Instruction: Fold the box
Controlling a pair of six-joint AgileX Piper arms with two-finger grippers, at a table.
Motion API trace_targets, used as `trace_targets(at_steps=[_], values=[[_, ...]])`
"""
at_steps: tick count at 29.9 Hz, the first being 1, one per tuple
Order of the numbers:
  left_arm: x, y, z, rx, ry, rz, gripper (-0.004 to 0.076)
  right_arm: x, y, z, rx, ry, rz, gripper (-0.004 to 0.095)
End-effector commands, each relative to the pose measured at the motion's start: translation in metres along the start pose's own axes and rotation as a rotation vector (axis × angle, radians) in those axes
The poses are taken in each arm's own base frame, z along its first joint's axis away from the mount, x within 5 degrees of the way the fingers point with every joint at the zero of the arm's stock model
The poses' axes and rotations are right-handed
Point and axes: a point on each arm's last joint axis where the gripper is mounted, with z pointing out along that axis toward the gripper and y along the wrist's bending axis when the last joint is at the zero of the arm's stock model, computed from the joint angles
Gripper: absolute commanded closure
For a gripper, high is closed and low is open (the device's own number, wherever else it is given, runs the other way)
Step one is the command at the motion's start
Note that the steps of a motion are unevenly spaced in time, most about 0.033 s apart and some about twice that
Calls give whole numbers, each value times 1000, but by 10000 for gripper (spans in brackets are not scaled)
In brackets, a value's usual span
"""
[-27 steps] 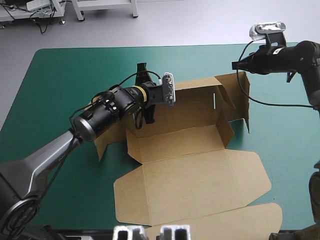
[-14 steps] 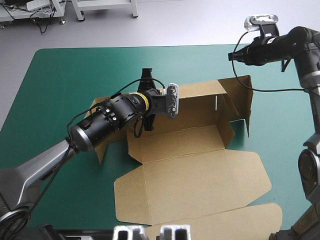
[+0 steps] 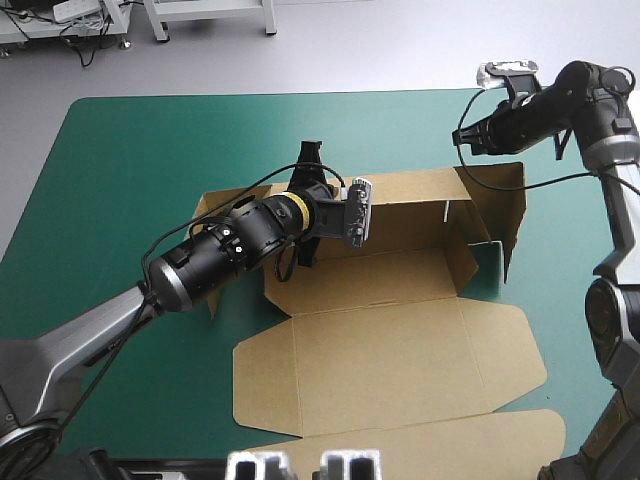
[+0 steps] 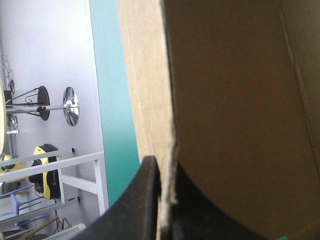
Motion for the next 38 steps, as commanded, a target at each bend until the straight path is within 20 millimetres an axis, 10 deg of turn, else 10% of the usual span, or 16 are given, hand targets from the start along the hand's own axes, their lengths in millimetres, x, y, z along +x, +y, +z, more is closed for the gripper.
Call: trace_targets(at_steps=[1,19,26,38], values=[[-9,8,-15,-51,-65,-25,734,-2,11,-27,-19,-23,-46,928],[-6,8,-15,-51,-35,-30,734,40,22,-38,-46,84,-61,928],[-4,7,-15,-36,-19,-35,734,77,22,-56,-161,-47,-56,928],[-4,5,-15,-13,-18,-42,734,159,24,-33,-58,-280,-124,928]])
